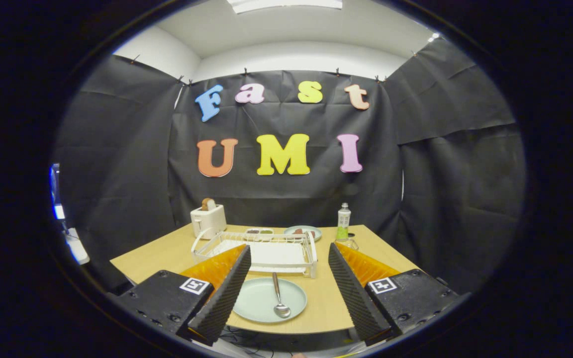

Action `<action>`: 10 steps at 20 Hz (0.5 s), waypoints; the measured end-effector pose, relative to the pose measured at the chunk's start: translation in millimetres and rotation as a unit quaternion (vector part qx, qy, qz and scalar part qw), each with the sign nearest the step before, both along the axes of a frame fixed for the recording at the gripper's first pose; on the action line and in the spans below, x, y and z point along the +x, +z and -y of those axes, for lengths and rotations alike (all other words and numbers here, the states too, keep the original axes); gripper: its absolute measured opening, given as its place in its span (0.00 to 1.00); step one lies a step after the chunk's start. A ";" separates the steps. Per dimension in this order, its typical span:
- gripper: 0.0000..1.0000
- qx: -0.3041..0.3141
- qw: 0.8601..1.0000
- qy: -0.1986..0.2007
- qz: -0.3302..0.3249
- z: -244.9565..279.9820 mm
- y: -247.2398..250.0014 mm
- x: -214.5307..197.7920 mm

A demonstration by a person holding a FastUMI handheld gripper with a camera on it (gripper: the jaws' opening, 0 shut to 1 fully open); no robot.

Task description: Take the plate from the dish rack, then take the spoon from the basket and place it into the plate.

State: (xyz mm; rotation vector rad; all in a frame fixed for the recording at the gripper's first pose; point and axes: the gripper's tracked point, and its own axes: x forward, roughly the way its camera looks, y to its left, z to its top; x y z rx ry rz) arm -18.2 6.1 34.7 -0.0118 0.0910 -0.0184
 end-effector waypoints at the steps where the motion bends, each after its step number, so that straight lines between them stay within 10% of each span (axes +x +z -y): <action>1: 1.00 0.001 1.000 0.000 0.002 0.6 0.2 -0.7; 10: 1.00 0.003 1.000 -0.011 0.006 10.9 -4.2 -1.8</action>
